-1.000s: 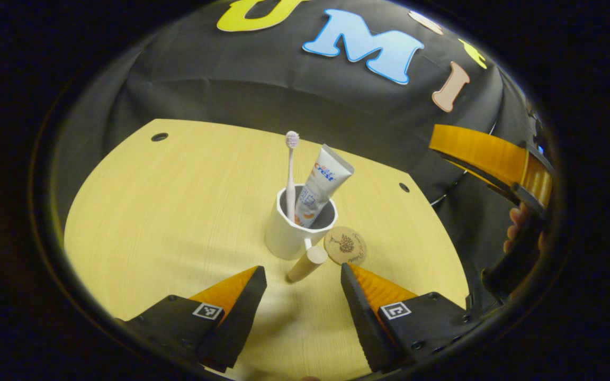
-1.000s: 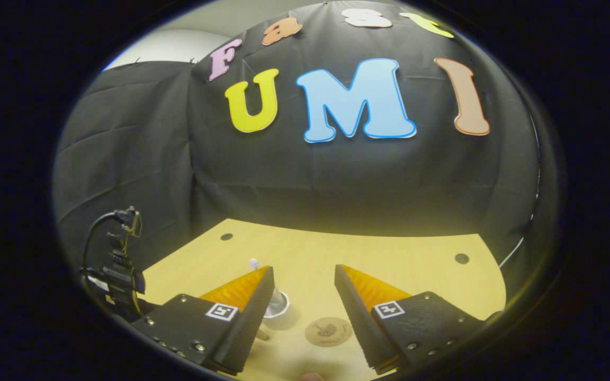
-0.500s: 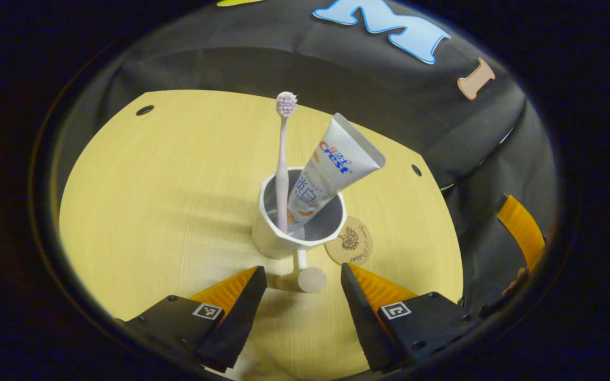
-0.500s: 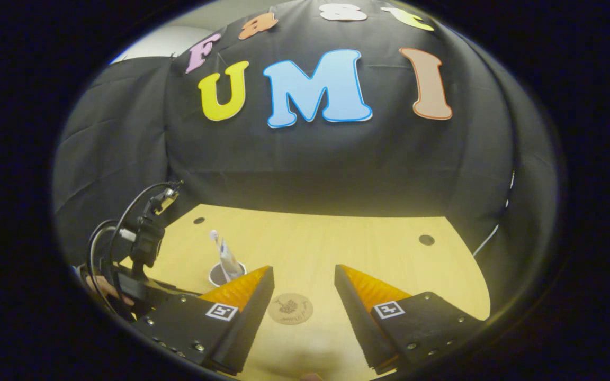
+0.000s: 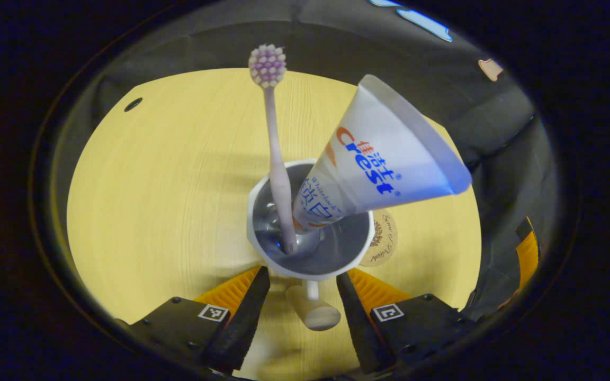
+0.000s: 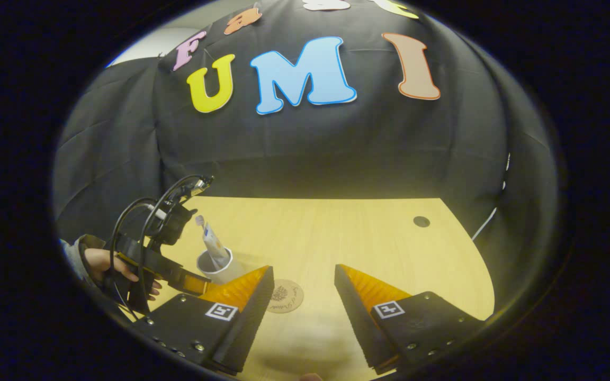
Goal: Put the toothbrush and toothpaste on the desktop into the cup, then pick up the cup and place it on the coaster on the desktop.
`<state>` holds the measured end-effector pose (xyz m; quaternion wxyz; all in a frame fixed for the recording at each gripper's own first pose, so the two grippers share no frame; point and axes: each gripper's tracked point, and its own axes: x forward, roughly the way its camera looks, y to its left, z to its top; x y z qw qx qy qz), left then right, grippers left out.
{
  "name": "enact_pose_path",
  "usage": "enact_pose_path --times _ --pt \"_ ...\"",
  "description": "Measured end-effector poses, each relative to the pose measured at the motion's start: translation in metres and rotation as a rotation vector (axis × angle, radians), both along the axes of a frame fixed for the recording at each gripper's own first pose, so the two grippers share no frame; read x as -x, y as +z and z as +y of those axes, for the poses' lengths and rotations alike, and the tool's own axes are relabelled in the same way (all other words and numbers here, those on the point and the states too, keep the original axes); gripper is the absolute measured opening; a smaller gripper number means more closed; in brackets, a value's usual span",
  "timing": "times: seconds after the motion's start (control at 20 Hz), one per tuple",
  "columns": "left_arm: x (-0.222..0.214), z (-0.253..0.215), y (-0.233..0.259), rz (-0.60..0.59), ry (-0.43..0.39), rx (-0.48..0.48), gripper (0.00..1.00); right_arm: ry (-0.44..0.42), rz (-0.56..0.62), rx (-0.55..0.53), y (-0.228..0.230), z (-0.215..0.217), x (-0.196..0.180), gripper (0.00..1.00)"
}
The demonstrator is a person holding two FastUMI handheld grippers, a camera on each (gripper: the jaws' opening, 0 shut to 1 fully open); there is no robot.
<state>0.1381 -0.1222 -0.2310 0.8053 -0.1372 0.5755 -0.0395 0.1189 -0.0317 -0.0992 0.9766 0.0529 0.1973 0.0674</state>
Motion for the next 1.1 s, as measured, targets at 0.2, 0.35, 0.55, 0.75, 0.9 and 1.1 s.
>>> enact_pose_path --times 0.2,0.35,0.55,0.75,0.9,1.1 --pt "-0.005 -0.001 -0.007 0.039 0.033 0.013 0.7 -0.017 0.01 -0.004 -0.003 -0.01 0.002 0.78" --pt "-0.003 -0.004 -0.011 0.061 0.053 0.023 0.63 -0.032 0.012 -0.004 -0.003 -0.017 0.005 0.78" --pt "0.003 -0.004 -0.011 0.089 0.024 -0.006 0.53 -0.041 0.028 -0.031 -0.007 -0.018 0.007 0.78" --pt "0.005 0.003 -0.014 0.091 -0.008 -0.118 0.41 -0.038 0.029 -0.035 -0.007 -0.017 0.011 0.78" --pt "0.002 0.002 -0.014 0.077 -0.049 -0.164 0.37 -0.041 0.024 -0.033 -0.006 -0.018 0.014 0.78" --pt "0.002 -0.003 -0.013 0.049 -0.05 -0.158 0.36 -0.052 0.024 -0.038 -0.006 -0.023 0.018 0.78"
